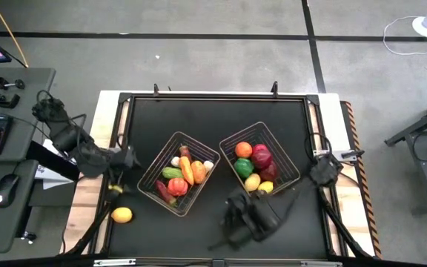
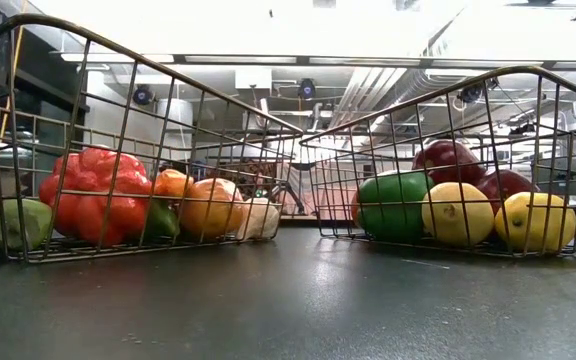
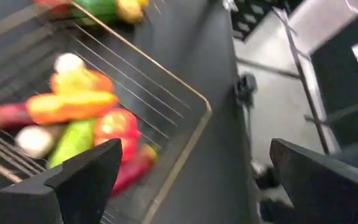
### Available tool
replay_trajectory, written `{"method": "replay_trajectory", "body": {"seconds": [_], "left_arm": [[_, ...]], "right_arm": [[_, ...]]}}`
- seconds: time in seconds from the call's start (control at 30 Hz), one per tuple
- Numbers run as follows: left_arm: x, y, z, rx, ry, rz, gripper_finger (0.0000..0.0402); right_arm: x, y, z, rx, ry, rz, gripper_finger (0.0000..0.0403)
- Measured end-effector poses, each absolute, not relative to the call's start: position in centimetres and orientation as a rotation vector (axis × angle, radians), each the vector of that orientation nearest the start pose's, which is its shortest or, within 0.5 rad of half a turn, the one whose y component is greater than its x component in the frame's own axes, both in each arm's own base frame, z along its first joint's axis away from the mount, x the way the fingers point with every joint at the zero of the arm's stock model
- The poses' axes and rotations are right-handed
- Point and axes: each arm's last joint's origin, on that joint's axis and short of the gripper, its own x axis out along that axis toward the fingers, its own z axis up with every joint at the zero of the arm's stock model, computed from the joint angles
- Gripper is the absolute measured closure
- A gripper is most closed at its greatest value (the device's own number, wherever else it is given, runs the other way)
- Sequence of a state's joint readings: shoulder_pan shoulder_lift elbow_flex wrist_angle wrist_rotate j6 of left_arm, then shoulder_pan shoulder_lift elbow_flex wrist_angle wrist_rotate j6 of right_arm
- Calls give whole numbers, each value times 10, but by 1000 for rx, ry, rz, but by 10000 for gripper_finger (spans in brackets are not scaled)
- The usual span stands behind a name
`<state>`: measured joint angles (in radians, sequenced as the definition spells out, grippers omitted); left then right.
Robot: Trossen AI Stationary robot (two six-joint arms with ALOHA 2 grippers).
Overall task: Sort produce into baskets
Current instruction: Put the lemon into the right basket
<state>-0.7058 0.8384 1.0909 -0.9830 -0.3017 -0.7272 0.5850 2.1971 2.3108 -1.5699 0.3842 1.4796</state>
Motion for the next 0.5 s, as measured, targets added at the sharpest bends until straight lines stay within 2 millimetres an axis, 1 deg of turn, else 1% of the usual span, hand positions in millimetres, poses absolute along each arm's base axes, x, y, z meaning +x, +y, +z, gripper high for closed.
{"method": "replay_trajectory", "body": {"seconds": [0.07, 0.17, 0.27, 0.33, 0.4, 0.5], "left_arm": [[109, -90, 348, -337, 779, -157, 3], [105, -104, 328, -353, 863, -168, 3], [97, -120, 305, -407, 964, -164, 3], [91, -133, 293, -464, 1030, -183, 3], [86, -146, 287, -508, 1093, -187, 3], [81, -163, 281, -535, 1193, -175, 3]], "right_arm": [[348, 239, 308, 667, 1055, -772, 158], [333, 260, 300, 759, 1033, -841, 158], [318, 277, 289, 812, 1013, -904, 158], [308, 286, 281, 827, 1016, -938, 158], [299, 294, 274, 827, 1029, -963, 158], [289, 303, 267, 812, 1042, -969, 158]]}}
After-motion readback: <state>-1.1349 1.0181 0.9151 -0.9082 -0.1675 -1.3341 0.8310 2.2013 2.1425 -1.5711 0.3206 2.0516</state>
